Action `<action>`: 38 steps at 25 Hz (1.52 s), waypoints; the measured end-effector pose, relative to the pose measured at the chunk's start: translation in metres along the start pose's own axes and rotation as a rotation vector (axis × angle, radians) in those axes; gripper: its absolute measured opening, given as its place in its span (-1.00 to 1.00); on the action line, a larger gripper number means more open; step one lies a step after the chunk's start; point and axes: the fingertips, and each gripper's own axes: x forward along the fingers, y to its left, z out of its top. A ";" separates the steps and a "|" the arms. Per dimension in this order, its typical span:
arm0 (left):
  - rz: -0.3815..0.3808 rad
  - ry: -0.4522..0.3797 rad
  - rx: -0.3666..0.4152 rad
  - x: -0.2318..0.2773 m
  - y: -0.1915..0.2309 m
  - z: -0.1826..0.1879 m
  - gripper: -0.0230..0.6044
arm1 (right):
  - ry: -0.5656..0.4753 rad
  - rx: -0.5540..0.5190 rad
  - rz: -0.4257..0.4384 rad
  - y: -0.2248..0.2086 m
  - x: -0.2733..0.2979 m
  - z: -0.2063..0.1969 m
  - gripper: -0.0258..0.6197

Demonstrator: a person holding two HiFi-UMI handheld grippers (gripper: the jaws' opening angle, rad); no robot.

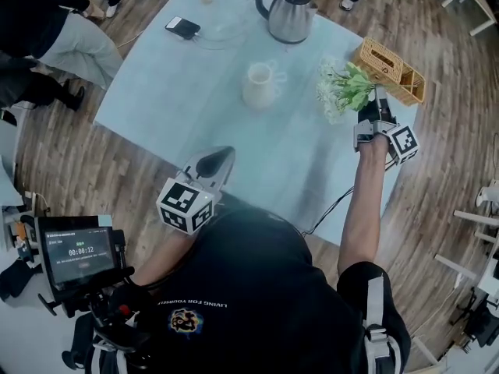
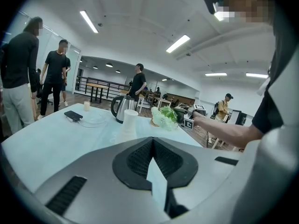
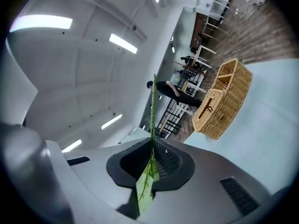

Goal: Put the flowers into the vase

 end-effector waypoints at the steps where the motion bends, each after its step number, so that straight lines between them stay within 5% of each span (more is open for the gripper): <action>1: 0.002 -0.005 -0.004 0.001 0.001 0.001 -0.90 | 0.024 -0.045 0.003 0.006 0.004 -0.002 -0.82; 9: 0.007 -0.059 0.011 -0.050 -0.044 -0.015 -0.90 | 0.131 -0.522 0.033 0.091 -0.047 -0.009 -0.82; 14: 0.015 -0.038 -0.001 -0.022 -0.026 -0.008 -0.90 | 0.202 -0.735 0.011 0.087 -0.006 -0.015 -0.82; 29: 0.048 -0.063 0.034 -0.051 -0.037 -0.004 -0.90 | 0.260 -1.509 0.058 0.172 -0.021 -0.037 -0.82; 38: 0.072 -0.091 0.032 -0.052 -0.026 0.003 -0.90 | 0.319 -1.862 0.116 0.201 -0.014 -0.066 -0.82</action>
